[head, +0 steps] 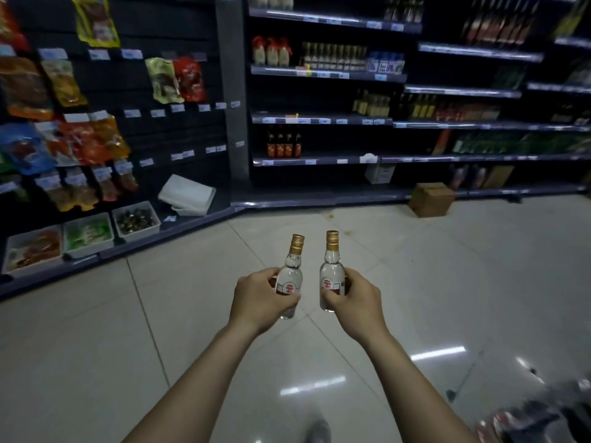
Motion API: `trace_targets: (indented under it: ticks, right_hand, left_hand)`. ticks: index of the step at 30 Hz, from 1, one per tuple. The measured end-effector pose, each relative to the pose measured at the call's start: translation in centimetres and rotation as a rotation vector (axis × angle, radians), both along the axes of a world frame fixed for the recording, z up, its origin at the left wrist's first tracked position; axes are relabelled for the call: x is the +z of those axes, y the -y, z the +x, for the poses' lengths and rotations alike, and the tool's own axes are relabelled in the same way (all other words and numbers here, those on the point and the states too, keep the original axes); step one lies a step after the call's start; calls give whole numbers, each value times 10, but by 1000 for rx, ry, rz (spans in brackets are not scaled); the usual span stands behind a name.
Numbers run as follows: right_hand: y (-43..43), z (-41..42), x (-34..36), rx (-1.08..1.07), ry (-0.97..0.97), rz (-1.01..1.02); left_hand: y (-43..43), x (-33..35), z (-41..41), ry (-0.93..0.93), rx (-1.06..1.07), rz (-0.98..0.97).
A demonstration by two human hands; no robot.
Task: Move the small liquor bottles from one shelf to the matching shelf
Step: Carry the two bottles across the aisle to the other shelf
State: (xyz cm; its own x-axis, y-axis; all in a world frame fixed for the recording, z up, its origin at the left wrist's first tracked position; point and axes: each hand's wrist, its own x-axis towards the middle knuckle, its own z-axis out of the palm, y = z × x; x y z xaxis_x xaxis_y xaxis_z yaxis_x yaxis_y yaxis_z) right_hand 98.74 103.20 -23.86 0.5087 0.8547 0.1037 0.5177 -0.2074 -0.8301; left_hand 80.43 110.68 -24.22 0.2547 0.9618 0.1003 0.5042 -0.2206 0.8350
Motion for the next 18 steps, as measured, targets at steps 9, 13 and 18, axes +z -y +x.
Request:
trace_targets:
  ticks: [9,13,18]
  right_hand:
    - [-209,174,16,-9,32,20]
    - [-292,235,19,-18,48,-1]
    - [-413,304,12,-27,70,19]
  left_hand:
    - [-217,24,173,15,10,30]
    - [-308,27,231,2,9,43]
    - [-432,15,300,18,3,56]
